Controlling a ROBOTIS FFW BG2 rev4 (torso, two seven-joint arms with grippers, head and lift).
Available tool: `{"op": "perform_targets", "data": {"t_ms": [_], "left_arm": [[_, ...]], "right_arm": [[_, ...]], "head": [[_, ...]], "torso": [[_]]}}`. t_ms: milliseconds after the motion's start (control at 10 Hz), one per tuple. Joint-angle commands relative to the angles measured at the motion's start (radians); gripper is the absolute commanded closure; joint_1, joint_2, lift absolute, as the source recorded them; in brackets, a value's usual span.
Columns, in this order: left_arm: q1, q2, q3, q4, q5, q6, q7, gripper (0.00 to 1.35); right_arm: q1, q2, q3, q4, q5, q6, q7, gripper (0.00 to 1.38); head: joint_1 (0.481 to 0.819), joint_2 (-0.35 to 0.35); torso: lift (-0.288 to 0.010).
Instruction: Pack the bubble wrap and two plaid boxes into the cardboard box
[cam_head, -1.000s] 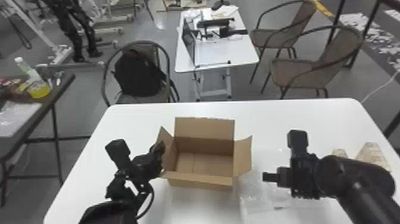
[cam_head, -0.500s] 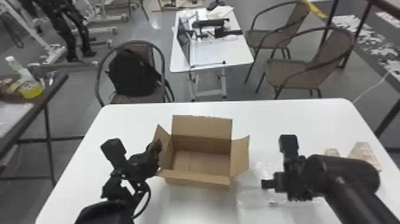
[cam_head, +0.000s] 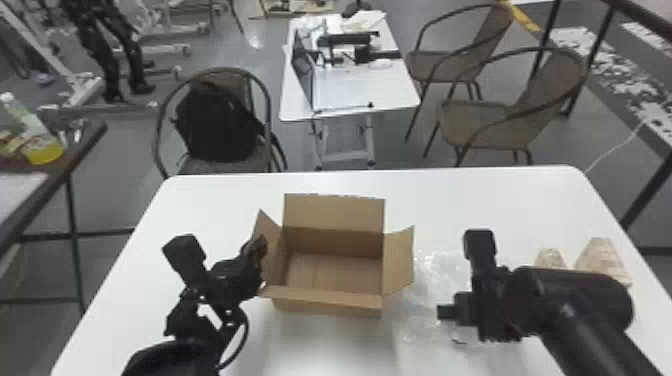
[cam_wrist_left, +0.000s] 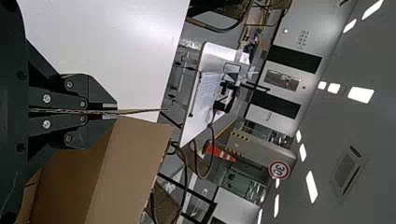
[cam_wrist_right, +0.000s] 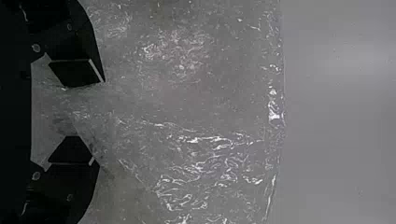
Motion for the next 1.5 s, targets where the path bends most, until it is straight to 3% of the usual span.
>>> {"op": "perform_targets", "data": {"t_ms": [0,400,800,1100,1400], "left_arm": [[0.003,-0.003,0.001,0.000,0.006,-0.006,-0.001,1.21],[0.010,-0.003,0.005,-0.001,0.023,-0.017,-0.001,1.21],[0.020,-0.003,0.016,-0.003,0.037,-0.026,0.001,1.21],[0.023,-0.003,0.022,-0.003,0.041,-0.030,0.001,1.21],[0.018,-0.003,0.021,-0.003,0.035,-0.021,0.009,1.21]], "right_arm": [[0.033,-0.021,-0.009,-0.044,-0.071,-0.019,0.018,1.19],[0.154,-0.089,-0.025,-0.331,-0.174,-0.015,0.025,1.19],[0.341,-0.133,-0.138,-0.730,-0.229,0.080,0.062,1.19],[0.445,-0.135,-0.246,-1.015,-0.301,0.109,0.062,1.19],[0.402,-0.130,-0.273,-1.077,-0.399,0.101,0.153,1.19]], "head": [[0.695,0.141],[0.695,0.162],[0.695,0.174],[0.695,0.174],[0.695,0.189]], "torso": [[-0.014],[-0.014],[-0.014],[-0.014],[-0.014]]}}
